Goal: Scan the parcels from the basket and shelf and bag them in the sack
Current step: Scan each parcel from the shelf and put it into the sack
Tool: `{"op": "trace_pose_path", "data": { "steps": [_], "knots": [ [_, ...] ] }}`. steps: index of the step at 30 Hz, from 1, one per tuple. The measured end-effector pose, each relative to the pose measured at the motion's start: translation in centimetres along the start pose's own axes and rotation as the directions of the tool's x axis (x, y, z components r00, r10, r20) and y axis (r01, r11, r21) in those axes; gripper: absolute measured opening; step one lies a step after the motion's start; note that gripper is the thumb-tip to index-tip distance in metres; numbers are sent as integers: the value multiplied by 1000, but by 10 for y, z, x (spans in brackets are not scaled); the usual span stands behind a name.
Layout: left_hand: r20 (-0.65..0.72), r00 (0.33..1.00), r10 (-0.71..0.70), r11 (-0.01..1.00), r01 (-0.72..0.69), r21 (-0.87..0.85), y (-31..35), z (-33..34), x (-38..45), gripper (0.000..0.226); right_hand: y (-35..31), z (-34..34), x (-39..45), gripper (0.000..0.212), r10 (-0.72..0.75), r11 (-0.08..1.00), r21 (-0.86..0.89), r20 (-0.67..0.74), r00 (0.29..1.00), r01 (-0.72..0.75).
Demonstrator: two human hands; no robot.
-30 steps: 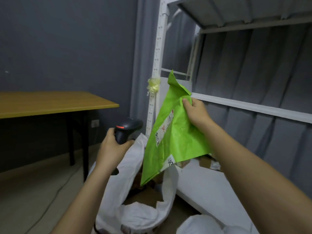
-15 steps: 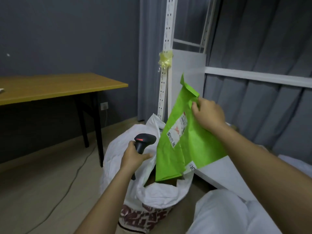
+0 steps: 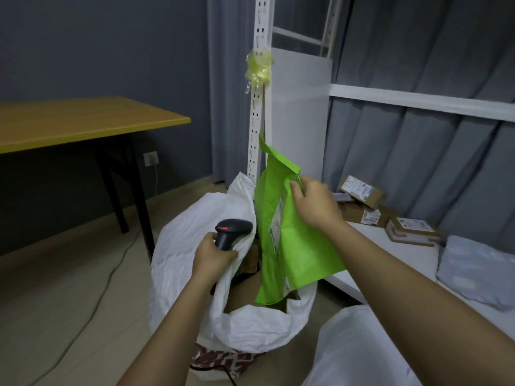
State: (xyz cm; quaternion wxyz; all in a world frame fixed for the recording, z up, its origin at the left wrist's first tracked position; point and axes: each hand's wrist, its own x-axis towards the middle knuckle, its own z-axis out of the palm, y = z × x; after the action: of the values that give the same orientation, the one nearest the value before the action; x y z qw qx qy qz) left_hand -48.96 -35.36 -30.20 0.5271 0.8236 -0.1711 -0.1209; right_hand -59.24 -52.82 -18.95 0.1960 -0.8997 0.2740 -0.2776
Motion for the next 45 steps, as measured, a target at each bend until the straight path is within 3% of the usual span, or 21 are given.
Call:
{"op": "trace_pose_path", "data": {
  "steps": [4,10,12,14,15,16,17,19,20,24,27,29,31,34,37,40,45],
  "knots": [
    [-260,963,69,938,-152,-312,19,-42,-8,41,-20,26,15,22,-6,988,151,114,993,-11],
    [-529,844,88,821,-363,-442,33,-104,-22,43,-86,81,3,9,-185,919,389,289,939,61],
    [-577,815,50,795,-382,-471,31,-118,-25,43,-104,91,-8,22,-192,898,437,505,842,-58],
    [-603,797,33,795,-387,-468,27,-127,-26,43,-115,93,-18,49,-198,928,348,759,621,-130],
    [-604,796,34,800,-384,-461,25,-130,-27,42,-114,97,-20,53,-190,945,301,820,539,-125],
    [-602,798,38,805,-381,-454,22,-131,-29,42,-111,102,-21,54,-198,950,294,832,518,-109],
    [-599,800,41,808,-380,-451,18,-131,-29,42,-108,106,-21,55,-220,946,316,791,570,-73],
    [-593,805,28,803,-372,-466,11,-128,-29,42,-96,114,-17,61,-244,950,308,612,752,58],
    [-590,807,26,800,-371,-472,8,-127,-28,42,-90,117,-13,65,-256,953,280,548,797,113],
    [-565,825,15,792,-355,-496,4,-120,-20,40,-68,124,-1,83,-224,962,259,588,777,82],
    [-543,840,1,789,-334,-516,1,-117,-14,39,-64,137,4,110,-180,956,291,512,840,28],
    [-522,853,9,798,-321,-511,-2,-117,-12,39,-67,140,15,128,-183,976,192,439,880,107],
    [-500,866,18,804,-310,-507,-4,-118,-10,39,-71,143,28,135,-258,958,11,465,847,286],
    [-472,881,31,811,-298,-503,-5,-117,-7,40,-79,151,45,120,-280,909,-68,631,723,411],
    [-449,891,66,812,-310,-495,-3,-114,-2,43,-83,166,45,77,-288,884,-83,680,674,460],
    [-432,899,72,809,-306,-502,-1,-111,-1,42,-72,175,34,61,-277,920,-22,671,688,392],
    [-424,905,27,785,-283,-552,-3,-107,-1,39,-53,163,33,80,-276,961,113,486,829,253]
  ]
}}
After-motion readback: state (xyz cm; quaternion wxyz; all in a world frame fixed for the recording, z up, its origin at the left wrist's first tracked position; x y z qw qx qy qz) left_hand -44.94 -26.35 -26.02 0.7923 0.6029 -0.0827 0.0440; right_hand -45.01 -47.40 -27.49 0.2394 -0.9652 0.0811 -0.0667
